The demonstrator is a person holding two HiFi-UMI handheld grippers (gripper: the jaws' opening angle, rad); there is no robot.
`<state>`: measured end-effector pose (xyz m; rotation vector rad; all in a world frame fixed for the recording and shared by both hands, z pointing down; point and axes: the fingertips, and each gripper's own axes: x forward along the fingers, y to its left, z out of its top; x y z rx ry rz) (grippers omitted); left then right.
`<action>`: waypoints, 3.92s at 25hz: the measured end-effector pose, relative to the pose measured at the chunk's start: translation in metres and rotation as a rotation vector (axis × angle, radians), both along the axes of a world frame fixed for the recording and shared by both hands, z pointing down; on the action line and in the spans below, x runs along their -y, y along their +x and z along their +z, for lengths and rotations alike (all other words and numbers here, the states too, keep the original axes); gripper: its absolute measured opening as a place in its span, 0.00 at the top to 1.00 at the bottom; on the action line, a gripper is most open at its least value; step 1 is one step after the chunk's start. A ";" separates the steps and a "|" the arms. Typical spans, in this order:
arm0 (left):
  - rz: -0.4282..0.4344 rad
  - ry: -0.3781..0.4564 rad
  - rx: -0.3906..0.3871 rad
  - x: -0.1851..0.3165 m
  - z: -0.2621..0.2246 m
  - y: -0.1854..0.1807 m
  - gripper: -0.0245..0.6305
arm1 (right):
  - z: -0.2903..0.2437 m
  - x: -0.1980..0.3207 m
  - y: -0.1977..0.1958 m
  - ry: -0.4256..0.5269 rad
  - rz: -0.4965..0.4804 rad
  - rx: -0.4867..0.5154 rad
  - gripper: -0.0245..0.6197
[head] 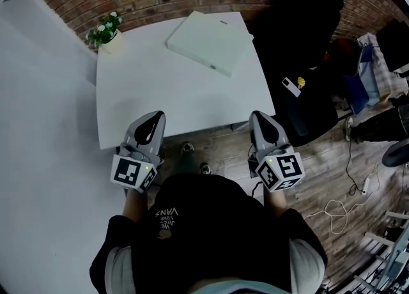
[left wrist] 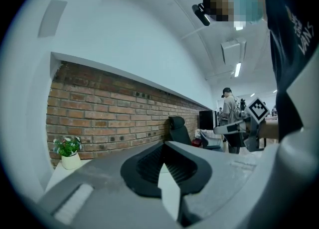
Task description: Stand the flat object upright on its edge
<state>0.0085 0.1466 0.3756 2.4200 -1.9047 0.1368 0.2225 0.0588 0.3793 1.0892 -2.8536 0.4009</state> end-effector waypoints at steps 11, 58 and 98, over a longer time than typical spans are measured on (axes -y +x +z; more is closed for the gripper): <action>0.071 0.004 0.007 0.060 -0.005 -0.037 0.96 | -0.008 0.047 -0.042 0.015 0.033 -0.001 0.96; -0.182 -0.073 -0.106 0.189 0.022 -0.049 0.96 | 0.001 0.242 -0.094 0.075 -0.216 -0.106 0.96; -0.389 -0.380 -0.363 0.281 0.173 -0.050 0.92 | 0.155 0.402 -0.154 -0.130 -0.486 -0.351 0.96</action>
